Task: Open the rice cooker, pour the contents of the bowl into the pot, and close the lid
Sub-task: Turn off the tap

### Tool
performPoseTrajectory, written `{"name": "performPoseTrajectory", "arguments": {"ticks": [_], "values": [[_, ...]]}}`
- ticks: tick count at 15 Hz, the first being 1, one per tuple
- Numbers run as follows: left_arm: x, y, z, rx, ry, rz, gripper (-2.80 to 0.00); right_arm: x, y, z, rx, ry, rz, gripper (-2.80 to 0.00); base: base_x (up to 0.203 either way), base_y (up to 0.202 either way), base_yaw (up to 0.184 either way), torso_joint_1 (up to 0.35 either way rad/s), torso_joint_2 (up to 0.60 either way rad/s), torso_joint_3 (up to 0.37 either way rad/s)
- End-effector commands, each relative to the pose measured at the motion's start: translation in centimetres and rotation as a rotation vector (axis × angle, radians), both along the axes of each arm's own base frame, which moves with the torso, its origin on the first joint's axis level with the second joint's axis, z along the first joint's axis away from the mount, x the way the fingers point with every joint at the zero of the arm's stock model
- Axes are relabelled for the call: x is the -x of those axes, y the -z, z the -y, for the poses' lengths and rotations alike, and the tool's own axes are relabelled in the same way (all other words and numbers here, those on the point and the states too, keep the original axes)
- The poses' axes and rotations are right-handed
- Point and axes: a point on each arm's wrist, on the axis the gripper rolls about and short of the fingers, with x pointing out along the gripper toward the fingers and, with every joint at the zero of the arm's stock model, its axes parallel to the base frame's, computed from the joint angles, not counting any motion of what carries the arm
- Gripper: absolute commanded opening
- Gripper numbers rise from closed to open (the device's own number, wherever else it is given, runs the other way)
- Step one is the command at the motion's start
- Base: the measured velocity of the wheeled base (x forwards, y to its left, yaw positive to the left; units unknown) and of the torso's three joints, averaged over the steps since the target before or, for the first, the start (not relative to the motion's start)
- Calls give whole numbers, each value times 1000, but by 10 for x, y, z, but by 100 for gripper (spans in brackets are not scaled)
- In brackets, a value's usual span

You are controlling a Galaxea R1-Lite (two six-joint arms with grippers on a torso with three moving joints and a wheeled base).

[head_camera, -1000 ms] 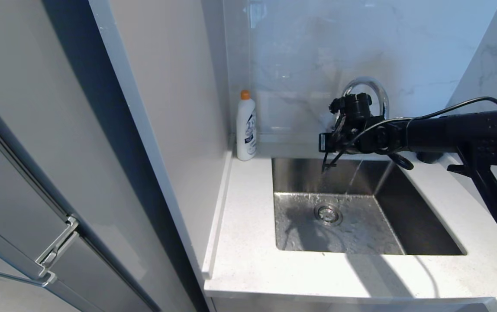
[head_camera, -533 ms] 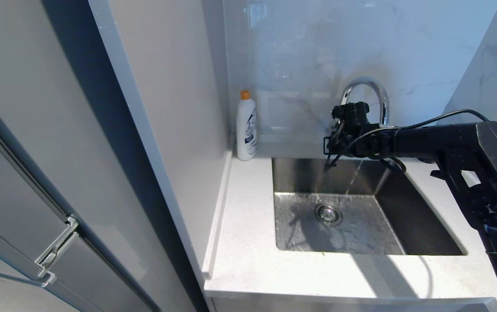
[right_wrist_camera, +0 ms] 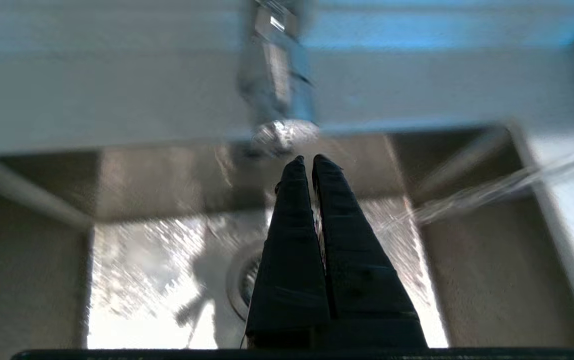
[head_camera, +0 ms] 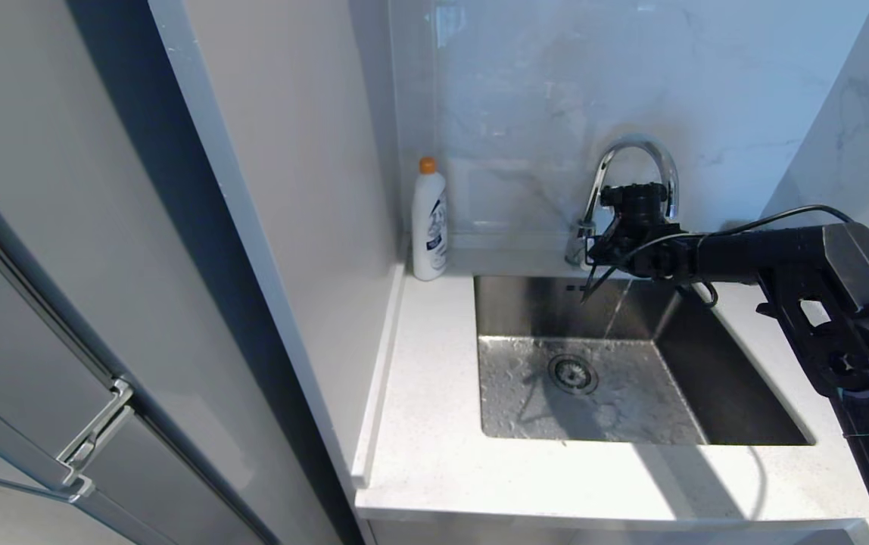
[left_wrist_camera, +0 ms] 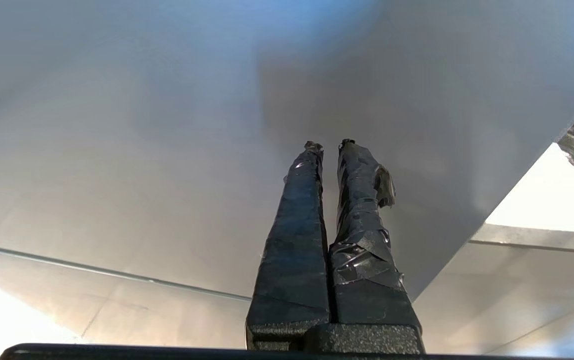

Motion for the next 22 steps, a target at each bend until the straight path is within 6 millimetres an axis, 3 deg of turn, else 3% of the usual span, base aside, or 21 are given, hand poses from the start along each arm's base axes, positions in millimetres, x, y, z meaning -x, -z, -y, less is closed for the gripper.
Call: {"name": "performPoseTrajectory", "arguments": {"ticks": [1, 17, 22], "values": [[0, 0, 0, 1, 1, -1, -280, -6, 9, 0, -2, 4, 33, -280, 0, 0, 0, 0, 0, 0], [0, 0, 0, 1, 1, 3, -280, -23, 38, -1, -58, -18, 179, -280, 0, 0, 0, 0, 0, 0], [0, 0, 0, 2, 1, 3, -280, -26, 38, 4, -63, -9, 224, -280, 0, 0, 0, 0, 0, 0]]}}
